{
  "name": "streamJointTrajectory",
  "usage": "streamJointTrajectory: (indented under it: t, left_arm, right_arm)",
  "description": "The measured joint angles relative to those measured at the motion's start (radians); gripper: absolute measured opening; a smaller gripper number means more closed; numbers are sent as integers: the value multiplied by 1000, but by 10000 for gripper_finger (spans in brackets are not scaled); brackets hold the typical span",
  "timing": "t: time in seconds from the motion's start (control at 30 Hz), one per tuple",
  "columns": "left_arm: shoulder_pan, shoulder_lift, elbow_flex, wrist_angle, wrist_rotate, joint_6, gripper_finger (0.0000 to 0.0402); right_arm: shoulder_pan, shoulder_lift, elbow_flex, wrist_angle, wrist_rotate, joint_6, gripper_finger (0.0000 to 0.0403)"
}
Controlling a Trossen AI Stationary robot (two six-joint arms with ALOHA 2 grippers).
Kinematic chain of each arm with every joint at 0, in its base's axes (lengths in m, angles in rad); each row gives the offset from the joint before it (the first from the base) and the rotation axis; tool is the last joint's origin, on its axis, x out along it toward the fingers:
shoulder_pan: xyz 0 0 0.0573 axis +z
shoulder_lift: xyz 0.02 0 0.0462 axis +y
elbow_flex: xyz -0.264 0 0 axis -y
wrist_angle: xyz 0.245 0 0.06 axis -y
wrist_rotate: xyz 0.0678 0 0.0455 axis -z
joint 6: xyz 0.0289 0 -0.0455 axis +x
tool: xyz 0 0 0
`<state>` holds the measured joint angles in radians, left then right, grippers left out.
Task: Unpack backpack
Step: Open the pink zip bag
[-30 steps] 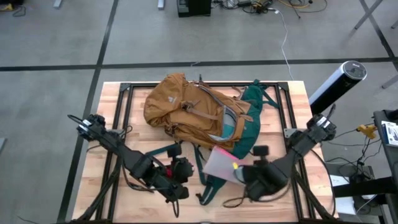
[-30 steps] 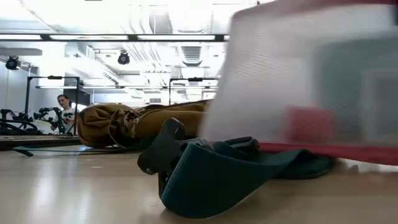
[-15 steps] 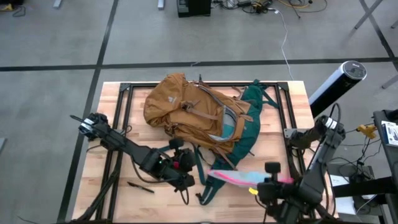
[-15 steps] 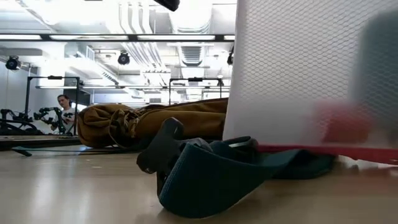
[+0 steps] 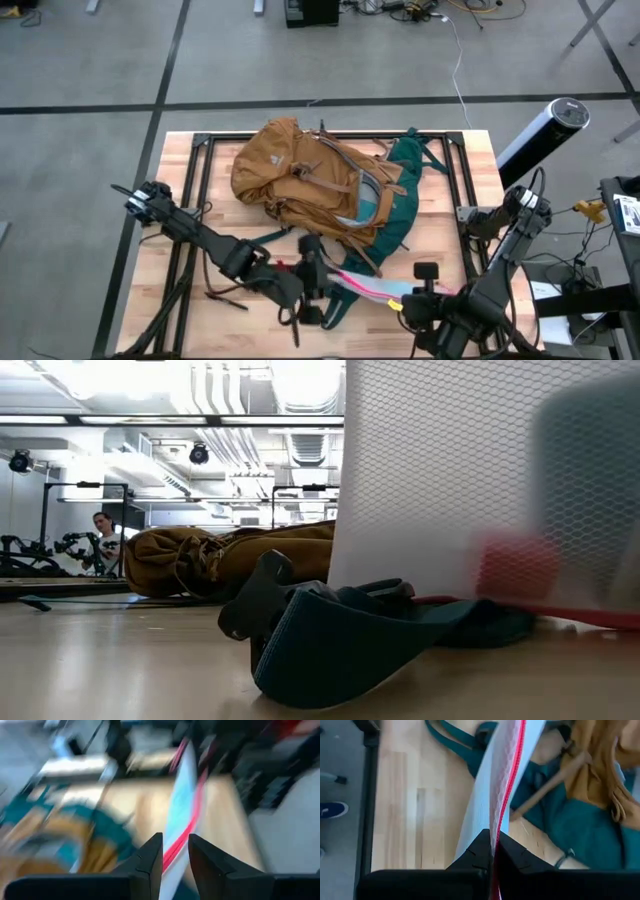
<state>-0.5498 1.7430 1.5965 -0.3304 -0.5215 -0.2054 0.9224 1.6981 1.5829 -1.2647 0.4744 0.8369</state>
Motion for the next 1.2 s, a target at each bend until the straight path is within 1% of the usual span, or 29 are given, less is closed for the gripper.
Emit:
streamJointTrajectory:
  t: [0.13, 0.2, 0.33, 0.53, 0.6, 0.7, 0.83, 0.9, 0.97, 1.03, 1.1, 1.13, 1.2]
  left_arm:
    - [-1, 55, -1, 209, 63, 40, 89]
    - [10, 100, -3, 275, 95, 40, 96]
    - [34, 181, -2, 369, 97, 38, 114]
    - [63, 274, 95, 360, 106, 26, 145]
    - [69, 302, 141, 333, 153, 21, 156]
    - [75, 351, 211, 229, 223, -8, 171]
    - [81, 402, 285, 103, 219, -17, 188]
    - [88, 414, 310, 80, 215, -24, 193]
    - [96, 426, 316, 61, 190, -54, 194]
    - [104, 431, 317, 2, 160, -77, 181]
    - [109, 430, 317, -43, 147, -91, 149]
    - [112, 427, 317, -71, 146, -103, 125]
    - [116, 425, 317, -117, 147, -130, 64]
  right_arm:
    - [-13, 0, 0, 24, 31, -81, 0]
    - [-18, 0, 0, 24, 49, -118, 0]
    - [-27, 0, 0, 31, 51, -179, 0]
    - [-23, 21, 0, 73, 48, -246, 0]
    - [-22, 28, 0, 74, 49, -248, 0]
    - [-22, 35, 0, 75, 49, -253, 0]
    - [-22, 35, 0, 79, 46, -258, 0]
    - [-22, 35, 0, 86, 46, -260, 0]
    - [-22, 35, 0, 89, 46, -262, 0]
    - [-22, 35, 0, 92, 47, -261, 1]
    - [-21, 32, 2, 89, 47, -255, 8]
    - [-20, 28, 8, 88, 49, -250, 15]
    - [-18, 17, 24, 91, 49, -227, 34]
